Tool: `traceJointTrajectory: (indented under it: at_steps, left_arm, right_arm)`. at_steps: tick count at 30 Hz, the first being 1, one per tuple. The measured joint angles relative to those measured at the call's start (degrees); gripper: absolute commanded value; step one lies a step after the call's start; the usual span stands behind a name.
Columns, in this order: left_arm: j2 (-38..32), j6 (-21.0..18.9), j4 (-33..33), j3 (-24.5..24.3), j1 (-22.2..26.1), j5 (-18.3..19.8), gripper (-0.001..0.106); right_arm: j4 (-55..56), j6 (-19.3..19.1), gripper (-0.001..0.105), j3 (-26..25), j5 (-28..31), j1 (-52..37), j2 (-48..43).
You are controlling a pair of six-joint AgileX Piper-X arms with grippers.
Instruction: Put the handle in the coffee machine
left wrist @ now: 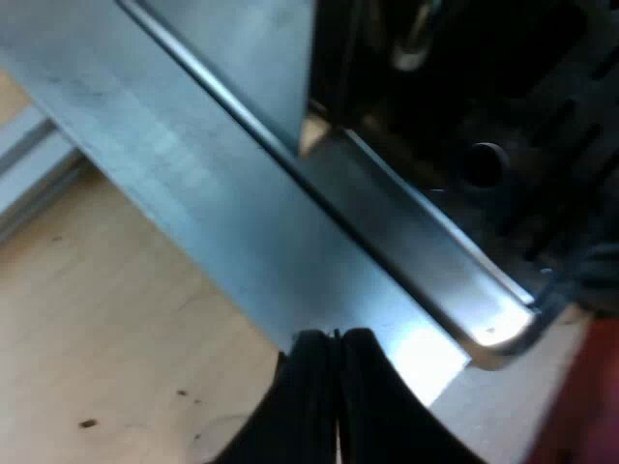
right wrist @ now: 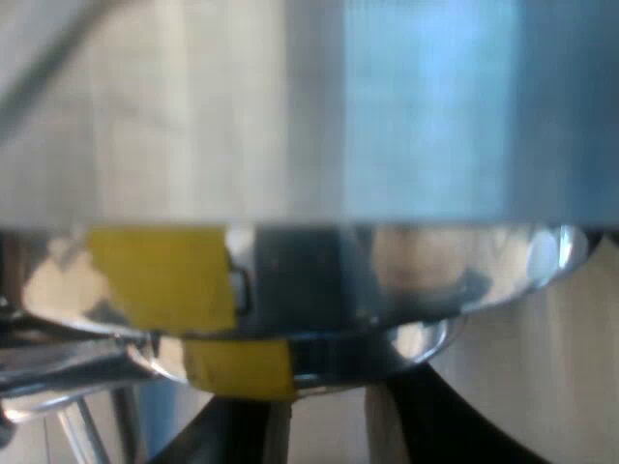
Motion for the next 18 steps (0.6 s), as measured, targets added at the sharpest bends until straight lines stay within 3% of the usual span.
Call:
traceJointTrajectory:
  at_steps: [8, 14, 18]
  left_arm:
    - [-1.0, 0.0, 1.3, 0.8, 0.0, 2.2, 0.000]
    - [-5.2, 0.4, 0.9, 7.5, 0.0, 2.4, 0.000]
    - [-6.4, 0.7, 0.6, 9.4, 0.0, 3.3, 0.000]
  right_arm:
    - [0.0, 0.0, 0.021, 0.0, 0.1, 0.0, 0.0]
    - [-0.3, 0.0, 0.021, 0.0, 0.1, 0.0, 0.0]
    - [-0.6, 0.0, 0.021, 0.0, 0.8, 0.0, 0.0]
